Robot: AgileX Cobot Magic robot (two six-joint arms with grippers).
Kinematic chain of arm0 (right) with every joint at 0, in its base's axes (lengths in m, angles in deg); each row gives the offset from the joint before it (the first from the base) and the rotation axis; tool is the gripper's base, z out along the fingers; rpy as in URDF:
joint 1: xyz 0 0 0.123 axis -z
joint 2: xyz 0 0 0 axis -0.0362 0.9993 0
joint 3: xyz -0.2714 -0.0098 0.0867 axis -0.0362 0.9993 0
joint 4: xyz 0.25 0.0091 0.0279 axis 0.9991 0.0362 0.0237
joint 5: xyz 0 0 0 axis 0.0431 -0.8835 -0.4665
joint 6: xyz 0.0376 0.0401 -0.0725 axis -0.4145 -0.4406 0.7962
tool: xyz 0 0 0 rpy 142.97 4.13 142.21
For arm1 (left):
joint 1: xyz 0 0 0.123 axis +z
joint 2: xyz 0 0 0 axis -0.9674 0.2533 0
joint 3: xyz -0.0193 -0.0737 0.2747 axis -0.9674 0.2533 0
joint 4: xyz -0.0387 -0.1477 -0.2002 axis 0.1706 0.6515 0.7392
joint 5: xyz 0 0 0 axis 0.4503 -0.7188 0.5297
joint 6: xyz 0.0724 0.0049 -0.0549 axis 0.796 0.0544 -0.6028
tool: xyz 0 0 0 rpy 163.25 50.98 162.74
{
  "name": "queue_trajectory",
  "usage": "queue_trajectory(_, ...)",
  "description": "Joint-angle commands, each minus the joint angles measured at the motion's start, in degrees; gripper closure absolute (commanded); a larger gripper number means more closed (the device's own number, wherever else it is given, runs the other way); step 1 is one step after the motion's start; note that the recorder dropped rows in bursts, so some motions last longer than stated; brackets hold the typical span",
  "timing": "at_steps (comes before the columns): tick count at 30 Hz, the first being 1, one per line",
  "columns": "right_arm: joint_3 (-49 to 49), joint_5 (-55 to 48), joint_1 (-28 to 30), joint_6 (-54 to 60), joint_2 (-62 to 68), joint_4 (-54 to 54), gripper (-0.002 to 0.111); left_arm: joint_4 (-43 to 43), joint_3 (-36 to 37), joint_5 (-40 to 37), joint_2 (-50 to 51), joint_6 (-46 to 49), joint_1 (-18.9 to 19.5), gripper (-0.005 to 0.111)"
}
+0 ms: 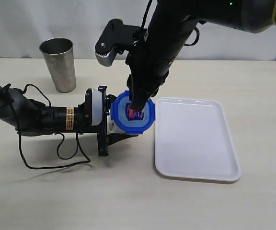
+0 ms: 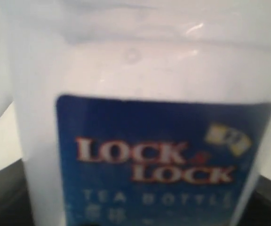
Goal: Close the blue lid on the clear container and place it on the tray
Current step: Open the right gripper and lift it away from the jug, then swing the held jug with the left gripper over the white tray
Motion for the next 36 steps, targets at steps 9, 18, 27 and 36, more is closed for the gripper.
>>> queue_trajectory(9,0.26,3.76,0.28,-16.33,-9.41,-11.82,0.081,3.07,0.13,-4.53,-3.44,-17.61,0.19,0.107)
queue_trajectory(18,9.73,15.48,0.28,-22.40,-24.61,-11.55,0.104,-2.52,0.13,-12.70,-9.22,-30.54,-1.03,0.107)
queue_trajectory(27,37.91,30.94,0.28,-37.95,-61.09,-11.15,0.104,-10.08,-0.30,-41.48,-17.55,-36.96,-12.99,0.107)
queue_trajectory(36,45.69,22.75,0.28,-39.19,-84.34,-8.31,0.104,-20.94,-12.75,-85.08,-17.42,-27.91,-26.97,0.107)
